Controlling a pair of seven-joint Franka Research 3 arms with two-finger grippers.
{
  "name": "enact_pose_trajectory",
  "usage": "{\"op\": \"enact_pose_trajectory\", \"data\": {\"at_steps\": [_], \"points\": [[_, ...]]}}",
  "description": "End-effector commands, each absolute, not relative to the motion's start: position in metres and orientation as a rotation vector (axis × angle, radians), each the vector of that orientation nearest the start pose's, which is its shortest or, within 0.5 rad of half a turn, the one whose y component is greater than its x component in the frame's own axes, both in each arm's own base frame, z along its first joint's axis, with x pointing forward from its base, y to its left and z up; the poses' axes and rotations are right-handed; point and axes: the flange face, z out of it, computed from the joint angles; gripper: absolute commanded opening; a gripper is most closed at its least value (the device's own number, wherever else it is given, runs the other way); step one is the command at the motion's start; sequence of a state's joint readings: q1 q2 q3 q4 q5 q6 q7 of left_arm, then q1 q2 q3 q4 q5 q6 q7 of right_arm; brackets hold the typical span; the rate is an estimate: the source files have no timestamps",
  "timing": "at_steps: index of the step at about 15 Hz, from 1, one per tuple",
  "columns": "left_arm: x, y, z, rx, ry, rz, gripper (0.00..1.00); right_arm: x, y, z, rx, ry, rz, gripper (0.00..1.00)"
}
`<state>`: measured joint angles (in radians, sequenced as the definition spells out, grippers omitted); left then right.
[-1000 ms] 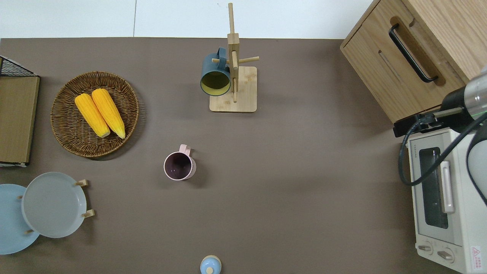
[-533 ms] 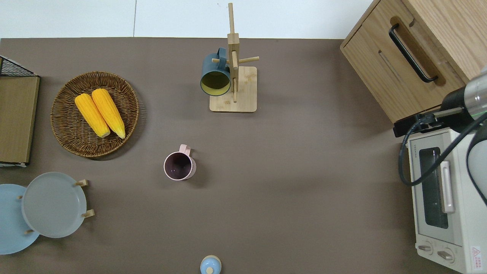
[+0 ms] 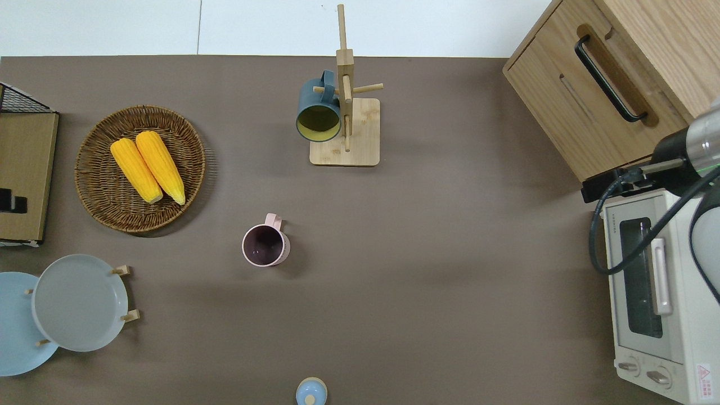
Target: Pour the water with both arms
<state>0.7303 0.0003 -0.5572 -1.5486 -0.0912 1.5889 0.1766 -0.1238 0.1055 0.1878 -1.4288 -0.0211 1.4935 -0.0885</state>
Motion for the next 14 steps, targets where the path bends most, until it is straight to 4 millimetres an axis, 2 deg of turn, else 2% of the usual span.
{"op": "enact_pose_trajectory", "data": {"at_steps": [1, 3, 7, 9, 14], "points": [[0.539, 0.035, 0.644, -3.184, 0.024, 0.007, 1.0, 0.576, 0.027, 0.629, -3.116, -0.25, 0.057, 0.99], [0.536, 0.005, 0.645, -3.176, 0.061, 0.038, 1.0, 0.576, 0.027, 0.629, -3.116, -0.25, 0.057, 0.99], [0.534, -0.031, 0.644, -3.151, 0.141, 0.057, 1.0, 0.576, 0.027, 0.629, -3.116, -0.25, 0.057, 0.99], [0.533, -0.039, 0.644, -3.148, 0.172, 0.058, 1.0, 0.576, 0.027, 0.629, -3.116, -0.25, 0.057, 0.99], [0.533, -0.041, 0.643, -3.159, 0.177, 0.066, 1.0, 0.576, 0.027, 0.629, -3.116, -0.25, 0.057, 0.99]]}}
